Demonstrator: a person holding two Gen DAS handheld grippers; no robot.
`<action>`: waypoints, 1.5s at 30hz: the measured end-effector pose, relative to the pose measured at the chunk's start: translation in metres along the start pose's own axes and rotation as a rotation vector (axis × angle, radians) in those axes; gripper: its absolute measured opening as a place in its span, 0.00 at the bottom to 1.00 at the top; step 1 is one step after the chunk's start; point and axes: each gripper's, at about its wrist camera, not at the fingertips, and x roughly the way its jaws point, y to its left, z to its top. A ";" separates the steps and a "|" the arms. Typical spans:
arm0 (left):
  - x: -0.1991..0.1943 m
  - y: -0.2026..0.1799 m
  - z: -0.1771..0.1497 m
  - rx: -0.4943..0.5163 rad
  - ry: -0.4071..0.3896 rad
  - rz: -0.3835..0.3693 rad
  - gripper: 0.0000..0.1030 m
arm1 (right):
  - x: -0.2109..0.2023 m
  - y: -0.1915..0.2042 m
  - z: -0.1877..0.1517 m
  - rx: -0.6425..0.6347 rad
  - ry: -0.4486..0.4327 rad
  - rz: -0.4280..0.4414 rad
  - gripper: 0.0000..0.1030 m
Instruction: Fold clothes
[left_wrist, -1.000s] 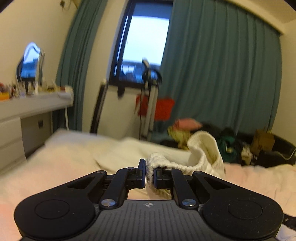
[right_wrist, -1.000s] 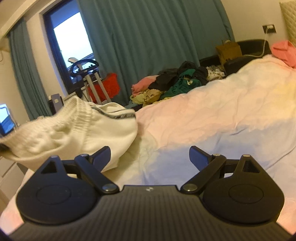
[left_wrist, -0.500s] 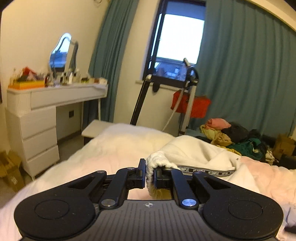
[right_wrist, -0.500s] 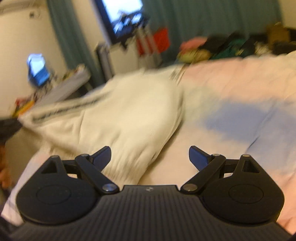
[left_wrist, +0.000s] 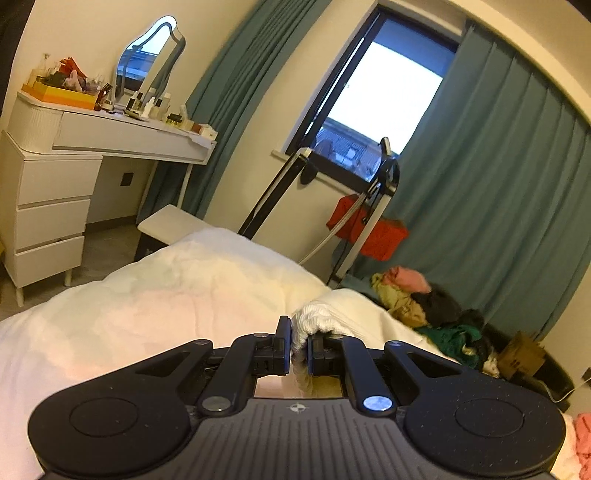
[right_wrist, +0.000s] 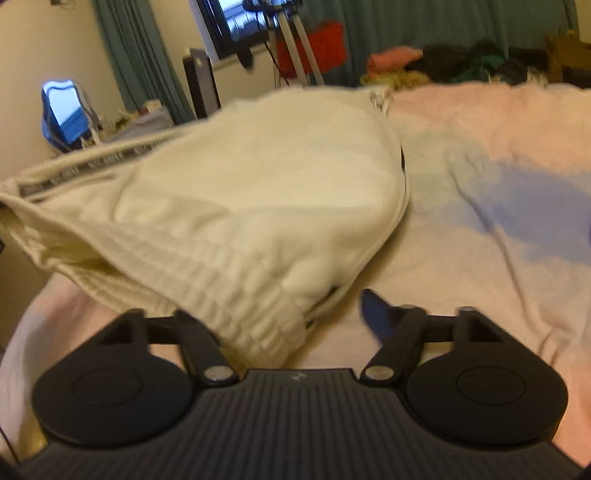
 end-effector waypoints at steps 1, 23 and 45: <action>0.001 0.000 0.000 0.010 -0.004 -0.010 0.08 | 0.002 -0.001 -0.001 0.002 0.008 0.004 0.51; 0.013 0.047 -0.019 -0.106 0.483 0.129 0.09 | -0.085 0.049 -0.018 -0.609 -0.037 -0.136 0.20; -0.033 0.064 -0.014 -0.327 0.464 -0.185 0.48 | -0.098 -0.022 0.012 0.046 0.013 0.094 0.71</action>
